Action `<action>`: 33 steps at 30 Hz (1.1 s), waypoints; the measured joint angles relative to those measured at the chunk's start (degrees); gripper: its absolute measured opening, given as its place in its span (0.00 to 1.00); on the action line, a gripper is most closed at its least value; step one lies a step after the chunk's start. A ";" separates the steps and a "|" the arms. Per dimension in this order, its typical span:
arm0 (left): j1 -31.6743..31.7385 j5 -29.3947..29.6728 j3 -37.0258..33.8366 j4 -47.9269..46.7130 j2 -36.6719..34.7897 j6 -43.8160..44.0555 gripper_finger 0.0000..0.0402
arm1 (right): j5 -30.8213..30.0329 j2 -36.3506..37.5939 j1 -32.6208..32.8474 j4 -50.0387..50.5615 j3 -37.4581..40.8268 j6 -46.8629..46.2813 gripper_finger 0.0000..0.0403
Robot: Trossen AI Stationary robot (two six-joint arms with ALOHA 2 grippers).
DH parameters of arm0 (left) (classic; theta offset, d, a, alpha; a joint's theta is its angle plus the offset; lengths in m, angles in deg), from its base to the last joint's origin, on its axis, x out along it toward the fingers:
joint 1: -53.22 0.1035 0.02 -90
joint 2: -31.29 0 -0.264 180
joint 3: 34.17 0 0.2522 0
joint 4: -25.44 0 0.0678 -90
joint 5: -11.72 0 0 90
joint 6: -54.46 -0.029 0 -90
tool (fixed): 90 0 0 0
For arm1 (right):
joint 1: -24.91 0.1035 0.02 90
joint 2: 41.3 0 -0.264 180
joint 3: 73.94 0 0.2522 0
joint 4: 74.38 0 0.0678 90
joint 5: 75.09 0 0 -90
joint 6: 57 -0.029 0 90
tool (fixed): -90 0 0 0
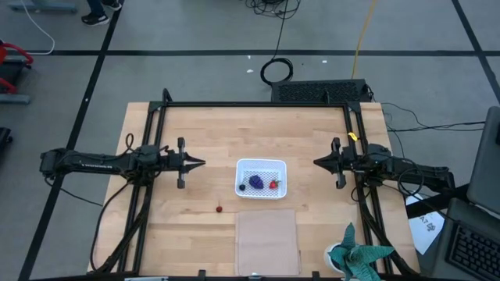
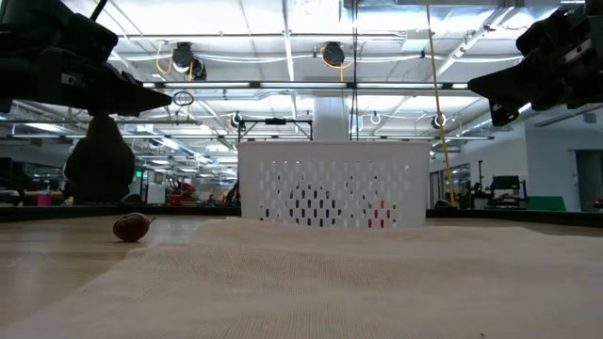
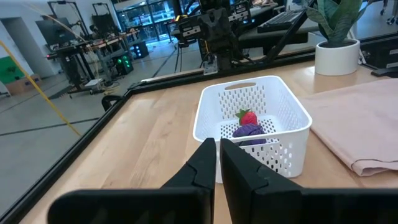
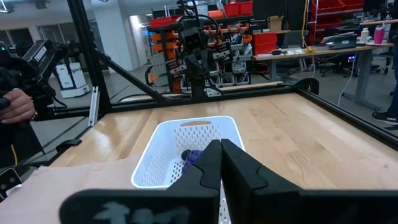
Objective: Pick and placing Produce into tupperware
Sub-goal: Put the red cherry into the white bin
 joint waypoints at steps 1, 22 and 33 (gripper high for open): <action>0.00 0.00 0.00 0.00 0.00 0.00 0.06 | 0.00 0.00 0.00 0.00 0.00 0.02 0.00; -0.02 0.02 0.00 0.35 0.00 0.69 0.06 | 0.00 0.00 0.00 0.02 0.02 0.04 0.00; -0.65 -0.42 0.27 1.69 0.00 -1.06 0.06 | 0.00 0.00 0.00 0.02 0.07 0.48 0.00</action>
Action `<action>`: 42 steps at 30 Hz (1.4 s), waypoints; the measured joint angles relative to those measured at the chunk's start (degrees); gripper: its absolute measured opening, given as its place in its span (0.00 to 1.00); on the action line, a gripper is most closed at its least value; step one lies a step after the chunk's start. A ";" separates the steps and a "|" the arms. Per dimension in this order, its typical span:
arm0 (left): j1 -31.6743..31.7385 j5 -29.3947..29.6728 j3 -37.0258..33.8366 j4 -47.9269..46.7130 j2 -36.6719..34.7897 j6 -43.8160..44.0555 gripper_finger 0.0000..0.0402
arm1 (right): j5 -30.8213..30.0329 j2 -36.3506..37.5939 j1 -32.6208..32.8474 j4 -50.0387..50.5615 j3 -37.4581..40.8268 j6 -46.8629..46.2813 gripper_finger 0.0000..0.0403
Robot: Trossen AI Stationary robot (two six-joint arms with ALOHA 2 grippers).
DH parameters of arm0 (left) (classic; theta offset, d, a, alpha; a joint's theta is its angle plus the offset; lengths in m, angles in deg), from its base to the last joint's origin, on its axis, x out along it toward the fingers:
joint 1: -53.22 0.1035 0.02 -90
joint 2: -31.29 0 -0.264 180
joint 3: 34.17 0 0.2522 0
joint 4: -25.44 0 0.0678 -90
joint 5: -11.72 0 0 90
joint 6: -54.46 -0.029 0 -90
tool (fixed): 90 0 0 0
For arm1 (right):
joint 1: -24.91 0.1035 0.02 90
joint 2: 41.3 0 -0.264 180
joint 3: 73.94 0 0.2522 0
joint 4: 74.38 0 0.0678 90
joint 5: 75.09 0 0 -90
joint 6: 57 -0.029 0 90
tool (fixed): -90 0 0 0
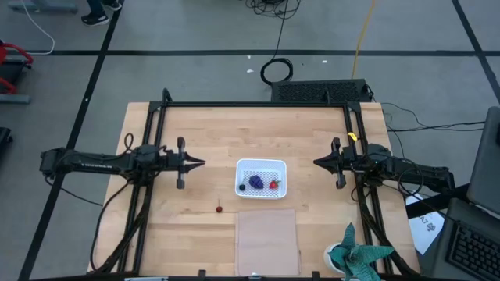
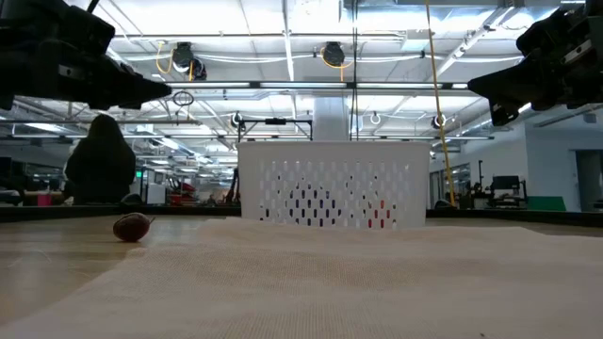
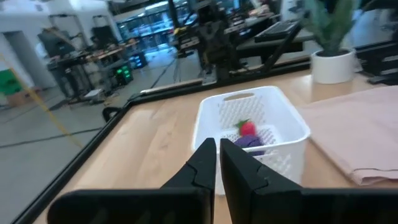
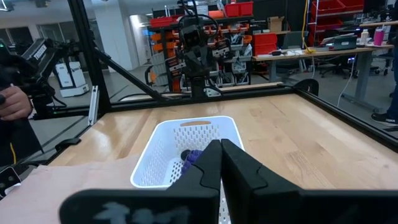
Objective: Pick and placing Produce into tupperware
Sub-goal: Put the red cherry into the white bin
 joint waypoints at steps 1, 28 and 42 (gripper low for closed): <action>-0.53 -0.41 0.39 -0.12 0.04 -0.21 0.06 | 0.00 0.00 -0.01 0.00 0.00 0.00 0.00; -11.44 9.70 12.89 -11.79 8.37 4.77 0.06 | 0.00 -0.04 0.00 0.02 0.00 0.00 0.00; -16.84 12.32 34.34 -38.58 29.97 18.82 0.07 | 0.00 -0.07 0.00 0.09 0.00 -0.33 0.00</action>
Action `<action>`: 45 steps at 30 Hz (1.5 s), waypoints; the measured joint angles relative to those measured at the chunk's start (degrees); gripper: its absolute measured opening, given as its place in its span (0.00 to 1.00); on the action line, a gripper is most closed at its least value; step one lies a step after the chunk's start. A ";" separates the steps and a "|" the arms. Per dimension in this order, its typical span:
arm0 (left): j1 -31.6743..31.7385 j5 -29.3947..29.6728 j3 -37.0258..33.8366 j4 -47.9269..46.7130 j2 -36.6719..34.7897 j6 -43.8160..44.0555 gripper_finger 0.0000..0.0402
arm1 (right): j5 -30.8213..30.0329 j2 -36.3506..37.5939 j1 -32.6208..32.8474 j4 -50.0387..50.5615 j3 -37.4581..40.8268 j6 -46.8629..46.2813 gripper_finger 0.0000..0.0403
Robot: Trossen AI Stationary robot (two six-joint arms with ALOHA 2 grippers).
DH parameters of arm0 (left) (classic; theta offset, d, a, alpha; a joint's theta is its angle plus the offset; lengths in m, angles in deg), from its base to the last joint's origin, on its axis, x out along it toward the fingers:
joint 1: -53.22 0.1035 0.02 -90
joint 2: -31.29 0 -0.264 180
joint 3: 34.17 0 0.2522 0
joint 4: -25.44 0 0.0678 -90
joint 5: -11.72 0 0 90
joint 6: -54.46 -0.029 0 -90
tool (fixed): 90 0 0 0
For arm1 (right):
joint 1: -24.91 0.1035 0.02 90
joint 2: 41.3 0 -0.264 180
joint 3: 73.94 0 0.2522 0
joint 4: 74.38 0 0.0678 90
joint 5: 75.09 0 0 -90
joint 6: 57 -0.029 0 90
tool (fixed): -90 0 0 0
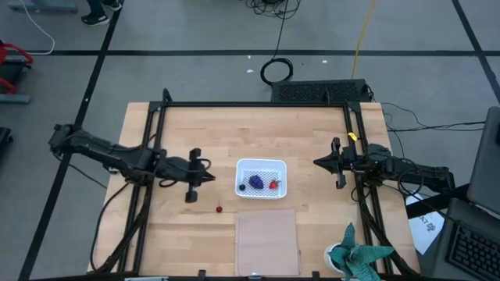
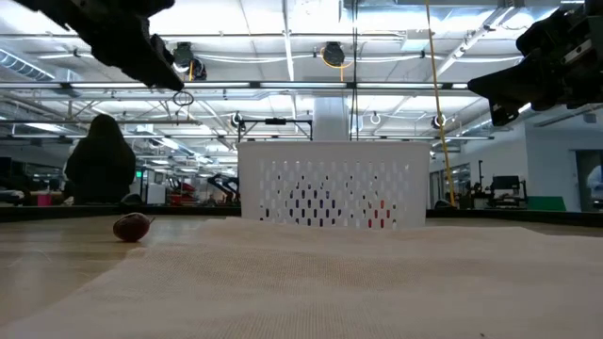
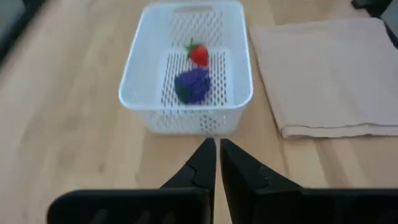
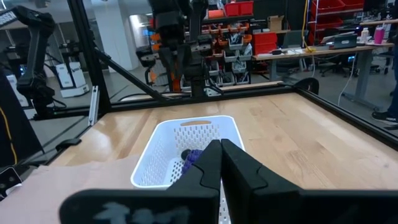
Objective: Pick and placing Produce into tupperware
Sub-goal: Put the red cherry into the white bin
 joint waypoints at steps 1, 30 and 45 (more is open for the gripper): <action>-0.15 -0.55 1.43 -2.28 1.10 2.27 0.07 | 0.00 0.00 0.00 0.01 0.00 -0.09 0.00; -5.68 -13.51 4.84 1.90 23.14 6.38 0.86 | 0.02 -0.09 0.00 0.33 -0.02 -1.64 0.00; -7.58 -11.02 4.82 3.70 24.82 -3.38 0.82 | 0.02 -0.11 -0.02 0.35 -0.02 -1.62 0.00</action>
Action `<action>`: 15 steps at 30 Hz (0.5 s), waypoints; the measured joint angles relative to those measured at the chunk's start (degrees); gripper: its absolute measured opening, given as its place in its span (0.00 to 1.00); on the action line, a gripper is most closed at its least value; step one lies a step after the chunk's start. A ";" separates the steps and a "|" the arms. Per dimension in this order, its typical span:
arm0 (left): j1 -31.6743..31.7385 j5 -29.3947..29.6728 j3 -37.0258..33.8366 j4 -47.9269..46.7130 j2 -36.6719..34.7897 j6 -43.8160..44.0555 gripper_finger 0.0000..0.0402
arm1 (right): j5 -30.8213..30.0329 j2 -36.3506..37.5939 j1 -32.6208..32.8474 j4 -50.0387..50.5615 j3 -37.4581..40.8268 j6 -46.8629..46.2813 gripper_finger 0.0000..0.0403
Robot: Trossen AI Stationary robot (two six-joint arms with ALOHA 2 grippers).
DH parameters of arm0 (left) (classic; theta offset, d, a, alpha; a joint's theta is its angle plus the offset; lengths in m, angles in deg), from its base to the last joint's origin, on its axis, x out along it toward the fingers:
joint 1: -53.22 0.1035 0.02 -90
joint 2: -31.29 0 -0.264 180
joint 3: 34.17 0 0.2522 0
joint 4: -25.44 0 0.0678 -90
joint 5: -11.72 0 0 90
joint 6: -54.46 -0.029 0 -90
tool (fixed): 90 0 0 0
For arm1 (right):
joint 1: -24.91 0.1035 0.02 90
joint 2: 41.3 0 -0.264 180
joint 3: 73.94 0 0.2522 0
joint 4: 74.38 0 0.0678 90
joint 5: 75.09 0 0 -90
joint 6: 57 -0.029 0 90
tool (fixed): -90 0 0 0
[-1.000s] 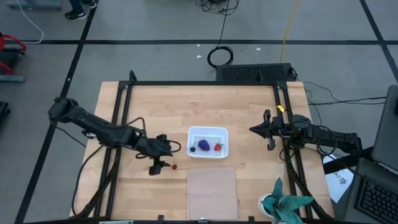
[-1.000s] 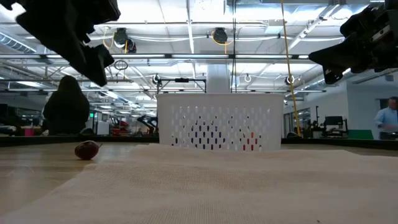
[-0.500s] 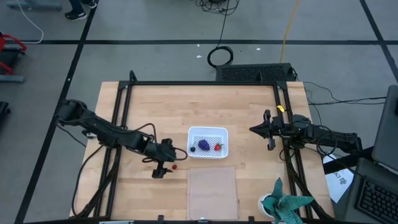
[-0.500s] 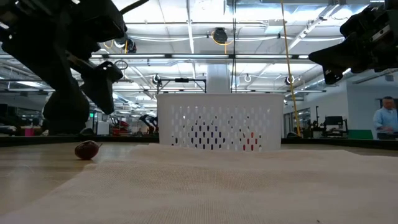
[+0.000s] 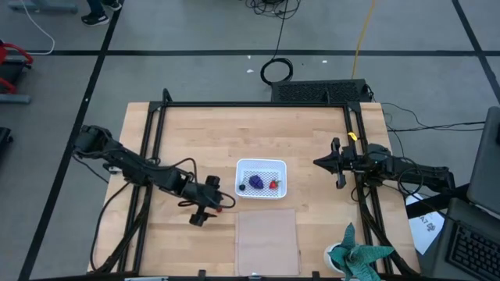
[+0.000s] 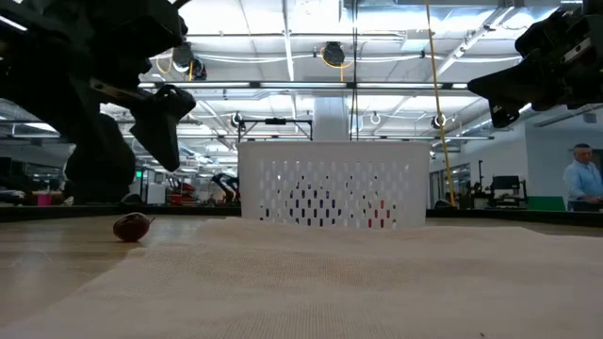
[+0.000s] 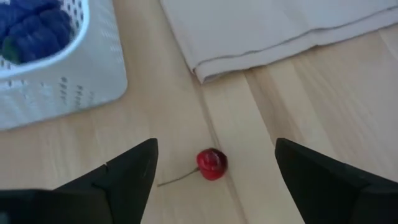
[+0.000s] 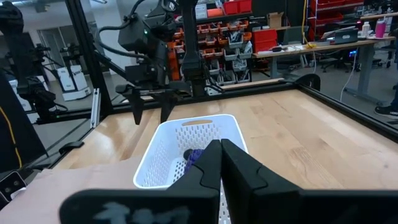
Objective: Pick and placing Produce into tupperware
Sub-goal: Put the red cherry into the white bin
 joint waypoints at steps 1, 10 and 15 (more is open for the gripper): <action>-0.18 0.08 0.00 0.25 0.00 -0.50 0.82 | 0.00 0.00 0.02 0.02 0.00 0.00 0.00; -0.28 0.13 0.03 1.21 4.50 -5.66 0.79 | 0.00 -0.08 0.02 0.02 0.00 0.13 0.00; -0.19 0.15 0.00 1.89 6.58 -6.79 0.79 | 0.00 -0.61 0.02 0.01 0.00 0.16 0.00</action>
